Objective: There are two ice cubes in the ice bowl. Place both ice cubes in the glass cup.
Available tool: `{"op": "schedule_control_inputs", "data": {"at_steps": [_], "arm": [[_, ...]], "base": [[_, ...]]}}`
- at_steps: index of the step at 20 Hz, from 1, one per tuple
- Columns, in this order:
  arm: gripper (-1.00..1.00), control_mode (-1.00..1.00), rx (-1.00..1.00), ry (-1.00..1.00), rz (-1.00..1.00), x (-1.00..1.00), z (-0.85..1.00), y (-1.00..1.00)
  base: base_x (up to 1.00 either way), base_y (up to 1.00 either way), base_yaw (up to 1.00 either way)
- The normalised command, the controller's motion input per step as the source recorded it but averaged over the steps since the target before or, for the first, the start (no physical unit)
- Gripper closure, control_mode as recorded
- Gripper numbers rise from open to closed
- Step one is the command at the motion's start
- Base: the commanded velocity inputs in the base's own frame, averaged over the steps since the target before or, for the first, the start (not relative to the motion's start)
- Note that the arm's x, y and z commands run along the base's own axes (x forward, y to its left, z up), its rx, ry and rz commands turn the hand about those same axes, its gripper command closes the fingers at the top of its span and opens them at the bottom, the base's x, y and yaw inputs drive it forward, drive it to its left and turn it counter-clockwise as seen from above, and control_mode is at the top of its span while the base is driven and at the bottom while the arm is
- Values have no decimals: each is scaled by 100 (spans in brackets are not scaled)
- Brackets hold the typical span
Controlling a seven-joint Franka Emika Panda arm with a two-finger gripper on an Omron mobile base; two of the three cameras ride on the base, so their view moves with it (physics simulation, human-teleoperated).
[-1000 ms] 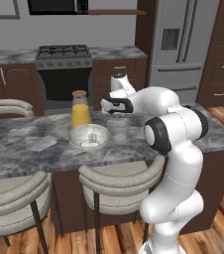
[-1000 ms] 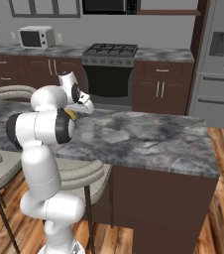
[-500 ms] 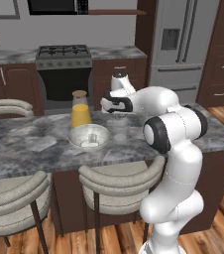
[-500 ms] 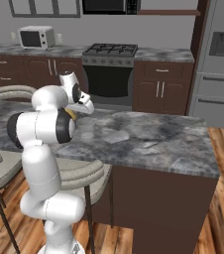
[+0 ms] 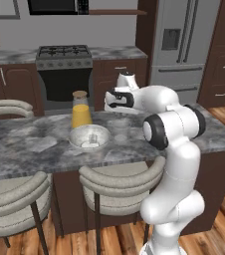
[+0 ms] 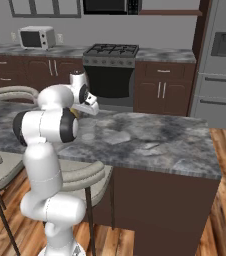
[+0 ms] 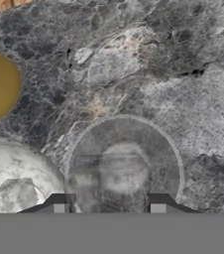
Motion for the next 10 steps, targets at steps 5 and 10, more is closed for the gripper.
{"op": "schedule_control_inputs", "data": {"at_steps": [5,10], "arm": [[100,-100,0,7,0,22,-1,0],[100,-100,0,13,0,34,-8,0]], "base": [[0,0,0],[0,0,0]]}}
